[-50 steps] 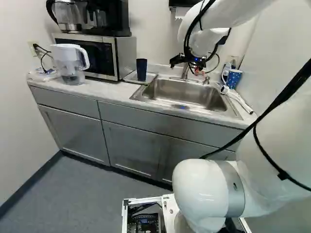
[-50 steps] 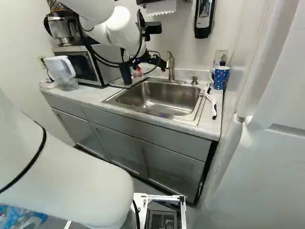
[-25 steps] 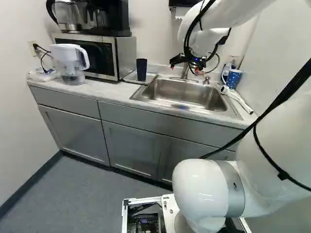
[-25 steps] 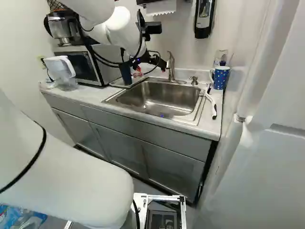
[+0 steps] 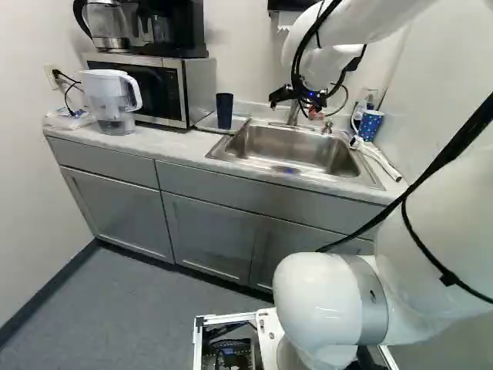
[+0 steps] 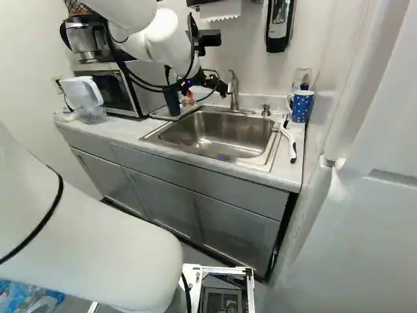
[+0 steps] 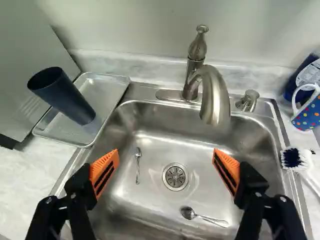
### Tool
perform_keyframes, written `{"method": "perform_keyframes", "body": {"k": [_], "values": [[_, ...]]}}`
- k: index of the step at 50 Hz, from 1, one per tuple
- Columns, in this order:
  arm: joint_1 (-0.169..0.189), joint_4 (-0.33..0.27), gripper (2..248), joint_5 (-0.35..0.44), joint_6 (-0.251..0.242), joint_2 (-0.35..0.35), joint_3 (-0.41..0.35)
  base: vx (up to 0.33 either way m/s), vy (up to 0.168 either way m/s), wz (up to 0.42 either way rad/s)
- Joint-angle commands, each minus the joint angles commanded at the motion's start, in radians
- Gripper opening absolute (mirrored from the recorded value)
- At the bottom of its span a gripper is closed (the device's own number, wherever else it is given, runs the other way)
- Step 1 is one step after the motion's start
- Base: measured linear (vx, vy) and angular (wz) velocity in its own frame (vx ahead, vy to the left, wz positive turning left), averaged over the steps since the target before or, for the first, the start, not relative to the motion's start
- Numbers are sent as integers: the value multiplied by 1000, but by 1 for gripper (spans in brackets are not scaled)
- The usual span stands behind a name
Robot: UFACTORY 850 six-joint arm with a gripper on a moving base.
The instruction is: Rinse the cup and place it in the tray
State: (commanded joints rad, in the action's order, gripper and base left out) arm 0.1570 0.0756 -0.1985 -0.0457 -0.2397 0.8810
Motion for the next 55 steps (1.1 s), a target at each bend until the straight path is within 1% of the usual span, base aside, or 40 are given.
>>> {"method": "perform_keyframes", "body": {"k": [24,55], "values": [[0,0,247,0,0,0,0,-46,0,3],[0,0,247,0,0,0,0,-118,25,0]]}}
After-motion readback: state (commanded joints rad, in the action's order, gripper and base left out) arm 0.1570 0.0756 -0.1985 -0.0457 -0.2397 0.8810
